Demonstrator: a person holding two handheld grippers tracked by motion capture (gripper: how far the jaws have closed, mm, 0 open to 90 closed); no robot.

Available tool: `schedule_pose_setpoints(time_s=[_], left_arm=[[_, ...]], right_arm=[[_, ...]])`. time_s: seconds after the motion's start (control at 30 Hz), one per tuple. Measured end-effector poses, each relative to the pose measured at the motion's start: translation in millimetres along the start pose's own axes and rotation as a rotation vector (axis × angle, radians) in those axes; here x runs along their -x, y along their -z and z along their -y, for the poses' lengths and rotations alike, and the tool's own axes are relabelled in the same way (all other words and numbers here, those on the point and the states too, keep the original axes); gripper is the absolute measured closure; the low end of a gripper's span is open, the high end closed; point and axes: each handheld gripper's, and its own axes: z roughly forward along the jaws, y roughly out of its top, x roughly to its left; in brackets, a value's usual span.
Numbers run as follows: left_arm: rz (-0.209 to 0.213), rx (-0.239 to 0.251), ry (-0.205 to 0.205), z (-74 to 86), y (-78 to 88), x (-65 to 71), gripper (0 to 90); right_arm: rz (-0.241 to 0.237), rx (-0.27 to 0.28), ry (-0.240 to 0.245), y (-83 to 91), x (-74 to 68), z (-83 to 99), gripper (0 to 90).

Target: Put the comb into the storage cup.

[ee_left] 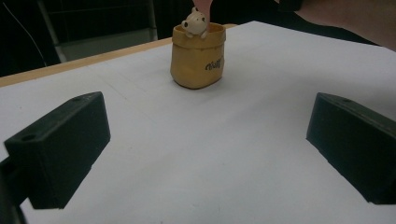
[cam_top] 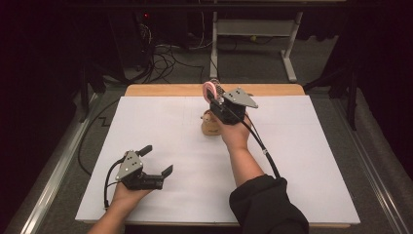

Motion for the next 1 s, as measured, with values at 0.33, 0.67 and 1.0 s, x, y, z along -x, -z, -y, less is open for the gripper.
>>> schedule_pose_setpoints(time_s=[0.33,0.67,1.0], left_arm=[[0.005,0.016,0.034,0.6,0.6,-2.7,0.1],[0.0,0.03,0.041,0.4,2.8,-5.9,0.0],[0.003,0.037,0.038,0.4,3.9,-6.0,0.0]], right_arm=[[0.005,-0.007,-0.008,-0.9,-1.6,0.0,63.0],[0.004,-0.014,-0.005,-2.7,-2.7,-0.9,62.9],[-0.015,-0.017,0.011,-12.1,-14.6,0.0,61.5]])
